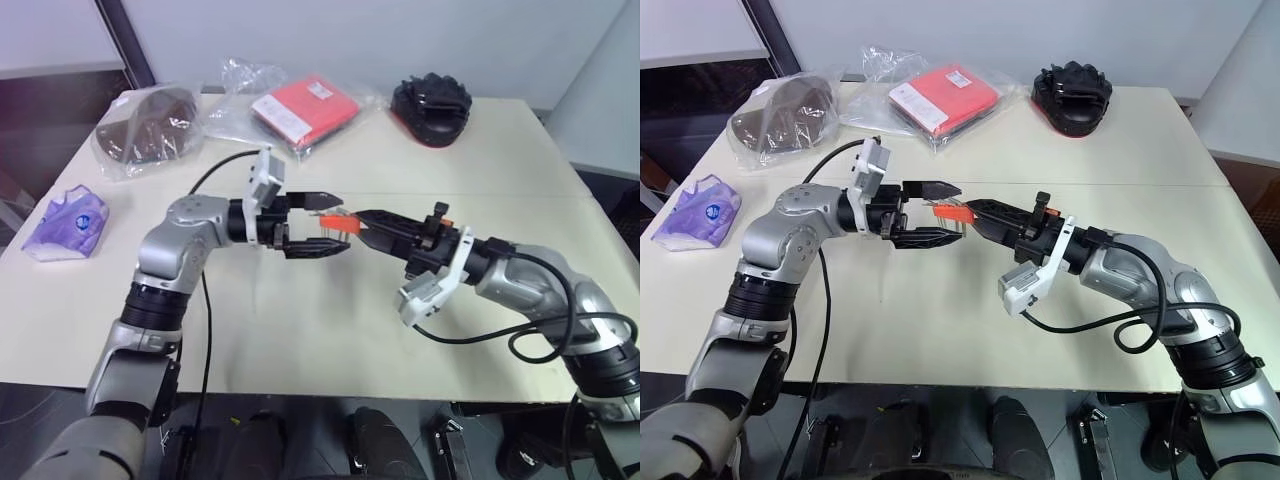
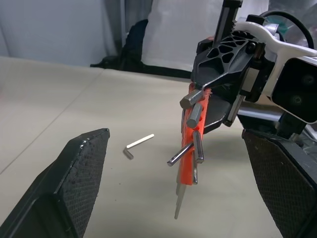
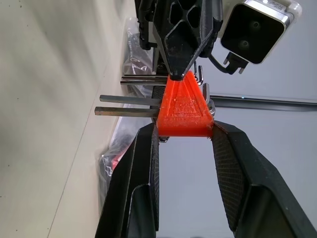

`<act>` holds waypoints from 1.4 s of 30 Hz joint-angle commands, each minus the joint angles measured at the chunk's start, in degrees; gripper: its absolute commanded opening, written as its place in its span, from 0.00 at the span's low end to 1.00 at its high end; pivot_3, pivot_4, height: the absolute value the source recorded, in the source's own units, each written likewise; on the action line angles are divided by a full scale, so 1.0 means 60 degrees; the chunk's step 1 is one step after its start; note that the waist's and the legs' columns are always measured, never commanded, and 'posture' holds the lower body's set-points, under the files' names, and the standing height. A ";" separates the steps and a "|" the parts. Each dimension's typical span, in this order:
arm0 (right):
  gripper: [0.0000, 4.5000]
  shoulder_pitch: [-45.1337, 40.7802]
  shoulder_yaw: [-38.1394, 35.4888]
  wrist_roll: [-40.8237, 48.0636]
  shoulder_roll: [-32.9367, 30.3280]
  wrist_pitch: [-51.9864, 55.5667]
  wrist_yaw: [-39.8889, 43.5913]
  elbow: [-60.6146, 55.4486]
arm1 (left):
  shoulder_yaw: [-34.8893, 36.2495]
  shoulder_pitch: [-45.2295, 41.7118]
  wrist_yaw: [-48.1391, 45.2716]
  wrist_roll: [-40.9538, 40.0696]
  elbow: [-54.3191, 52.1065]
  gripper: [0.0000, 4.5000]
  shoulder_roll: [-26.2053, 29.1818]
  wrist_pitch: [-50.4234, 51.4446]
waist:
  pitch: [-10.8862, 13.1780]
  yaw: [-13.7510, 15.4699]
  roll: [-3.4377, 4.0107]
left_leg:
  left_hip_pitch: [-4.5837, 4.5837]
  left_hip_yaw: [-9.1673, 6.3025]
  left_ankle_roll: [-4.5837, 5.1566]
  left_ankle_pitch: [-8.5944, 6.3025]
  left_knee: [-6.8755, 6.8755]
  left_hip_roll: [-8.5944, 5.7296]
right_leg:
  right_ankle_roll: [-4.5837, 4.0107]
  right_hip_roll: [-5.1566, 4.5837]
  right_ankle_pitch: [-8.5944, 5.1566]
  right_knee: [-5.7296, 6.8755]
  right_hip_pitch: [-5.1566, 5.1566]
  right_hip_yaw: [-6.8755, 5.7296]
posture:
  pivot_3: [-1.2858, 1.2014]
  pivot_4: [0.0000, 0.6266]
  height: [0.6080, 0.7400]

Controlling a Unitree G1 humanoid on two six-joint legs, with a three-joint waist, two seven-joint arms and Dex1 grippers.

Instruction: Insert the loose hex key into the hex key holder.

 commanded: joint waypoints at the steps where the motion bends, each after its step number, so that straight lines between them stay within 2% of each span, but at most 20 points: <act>1: 0.22 -0.0128 -0.0329 0.0285 0.0028 0.0013 0.0028 -0.0193 | 0.0083 -0.0112 0.0034 -0.0098 -0.0225 1.00 -0.0033 -0.0084 | 0.0000 0.0000 0.0000 | 0.0000 0.0000 0.0000 0.0000 0.0000 0.0000 | 0.0000 0.0000 0.0000 0.0000 0.0000 0.0000 | 0.52 0.24 1.00; 2: 0.22 -0.0123 -0.0329 0.0284 0.0033 0.0013 0.0045 -0.0204 | 0.0086 -0.0120 0.0040 -0.0103 -0.0217 0.88 -0.0040 -0.0083 | 0.0000 0.0000 0.0000 | 0.0000 0.0000 0.0000 0.0000 0.0000 0.0000 | 0.0000 0.0000 0.0000 0.0000 0.0000 0.0000 | 0.52 0.24 1.00; 3: 0.22 -0.0112 -0.0325 0.0284 0.0042 0.0019 0.0063 -0.0222 | 0.0088 -0.0126 0.0045 -0.0105 -0.0210 0.82 -0.0045 -0.0080 | 0.0000 0.0000 0.0000 | 0.0000 0.0000 0.0000 0.0000 0.0000 0.0000 | 0.0000 0.0000 0.0000 0.0000 0.0000 0.0000 | 0.52 0.24 1.00; 4: 0.22 -0.0102 -0.0319 0.0281 0.0051 0.0026 0.0081 -0.0240 | 0.0091 -0.0127 0.0046 -0.0106 -0.0208 0.71 -0.0046 -0.0080 | 0.0000 0.0000 0.0000 | 0.0000 0.0000 0.0000 0.0000 0.0000 0.0000 | 0.0000 0.0000 0.0000 0.0000 0.0000 0.0000 | 0.52 0.24 1.00; 10: 0.22 -0.0064 -0.0304 0.0289 0.0114 0.0065 0.0203 -0.0313 | 0.0110 -0.0126 0.0111 -0.0113 -0.0188 0.04 -0.0100 -0.0073 | 0.0000 0.0003 0.0000 | 0.0000 0.0001 0.0000 0.0000 0.0000 0.0000 | 0.0000 0.0000 0.0000 0.0000 0.0001 0.0000 | 0.52 0.24 1.00; 11: 0.22 -0.0050 -0.0303 0.0295 0.0119 0.0078 0.0224 -0.0338 | 0.0104 -0.0110 0.0117 -0.0121 -0.0204 0.01 -0.0108 -0.0075 | 0.0000 0.0003 0.0000 | 0.0000 -0.0001 0.0000 0.0000 0.0000 0.0000 | 0.0000 0.0000 0.0000 0.0000 0.0002 -0.0001 | 0.52 0.24 1.00; 24: 0.22 0.0078 -0.0166 0.0378 0.0174 0.0173 0.0432 -0.0361 | 0.0071 -0.0060 0.0202 -0.0101 -0.0262 0.01 -0.0110 -0.0072 | 0.0000 0.0003 0.0001 | 0.0001 -0.0001 0.0000 0.0000 0.0000 0.0000 | 0.0000 0.0000 0.0000 0.0001 0.0001 -0.0001 | 0.52 0.24 1.00; 31: 0.98 0.0268 -0.0162 0.0402 0.0108 0.0202 0.0639 -0.0338 | 0.0040 -0.0063 0.0233 -0.0101 -0.0294 0.00 -0.0072 -0.0086 | 0.0000 0.0005 0.0000 | 0.0001 0.0001 0.0000 0.0000 0.0001 0.0000 | 0.0000 -0.0001 0.0000 0.0001 0.0001 0.0000 | 0.52 0.24 1.00; 38: 0.99 0.0731 -0.0434 0.0914 -0.0043 0.0772 0.1128 -0.0181 | 0.0073 0.0004 0.0371 0.0023 -0.0316 0.00 -0.0016 -0.0229 | 0.0000 0.0015 0.0000 | 0.0001 -0.0001 0.0000 0.0000 0.0003 0.0000 | 0.0000 0.0000 0.0000 0.0001 0.0003 -0.0001 | 0.52 0.24 1.00; 42: 0.99 0.1542 -0.1349 0.3060 0.0375 0.4153 0.2183 -0.0342 | 0.0152 0.0154 0.0603 0.0070 -0.0372 0.00 0.0034 -0.0295 | 0.0000 0.0041 0.0000 | 0.0005 -0.0004 0.0000 0.0000 0.0006 0.0000 | 0.0000 -0.0002 0.0000 0.0001 0.0014 -0.0001 | 0.52 0.24 1.00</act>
